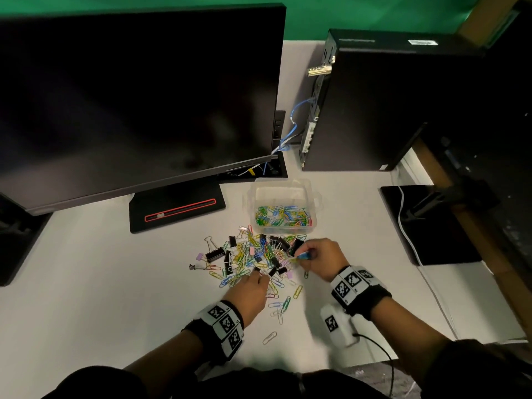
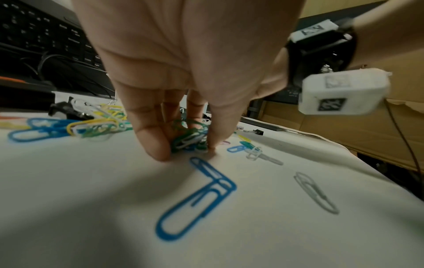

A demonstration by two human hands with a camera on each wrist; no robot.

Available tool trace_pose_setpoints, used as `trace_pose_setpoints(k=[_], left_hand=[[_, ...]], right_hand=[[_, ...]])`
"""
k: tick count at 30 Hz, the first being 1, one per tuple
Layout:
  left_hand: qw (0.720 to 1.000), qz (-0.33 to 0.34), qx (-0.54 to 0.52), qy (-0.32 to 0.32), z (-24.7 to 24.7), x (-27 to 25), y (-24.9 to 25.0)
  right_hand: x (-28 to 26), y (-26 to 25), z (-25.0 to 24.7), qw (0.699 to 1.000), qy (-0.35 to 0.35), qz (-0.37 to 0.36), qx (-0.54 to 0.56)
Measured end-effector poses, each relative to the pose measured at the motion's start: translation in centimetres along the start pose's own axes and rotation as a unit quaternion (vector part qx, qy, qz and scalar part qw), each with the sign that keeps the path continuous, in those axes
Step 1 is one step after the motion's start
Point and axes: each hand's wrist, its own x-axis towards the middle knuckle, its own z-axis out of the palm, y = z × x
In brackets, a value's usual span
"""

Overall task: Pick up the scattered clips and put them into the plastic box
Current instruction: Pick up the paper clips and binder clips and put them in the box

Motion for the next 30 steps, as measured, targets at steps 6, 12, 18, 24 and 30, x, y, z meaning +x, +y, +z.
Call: trace_pose_setpoints(k=[6,12,18,24,30], left_hand=[[0.998,-0.016,0.007,-0.054,-1.3,0.4,0.5],[0.996,-0.026,-0.057,-0.064,-2.3,0.5,-0.3],[0.976,-0.011,-0.217,-0.027,-2.4,0.6,-2.3],[0.924,-0.001,-0.382,-0.029,-3.9,1.9,-3.2],[0.903,0.004,-0.43,0.007,-6.9,4.3,-4.0]], right_hand=[[4.5,-2.7,-3.0,0.998,0.048,-0.031,-0.039],[7.8,-3.1,-2.9,0.995,0.059,-0.031,-0.069],[8.6,-1.9,-2.6,0.994,0.028,-0.041,-0.098],[5.6,-1.5,-1.7,0.985,-0.053,-0.105,-0.128],[3.3,-0.6,0.4,0.968,-0.121,-0.097,-0.198]])
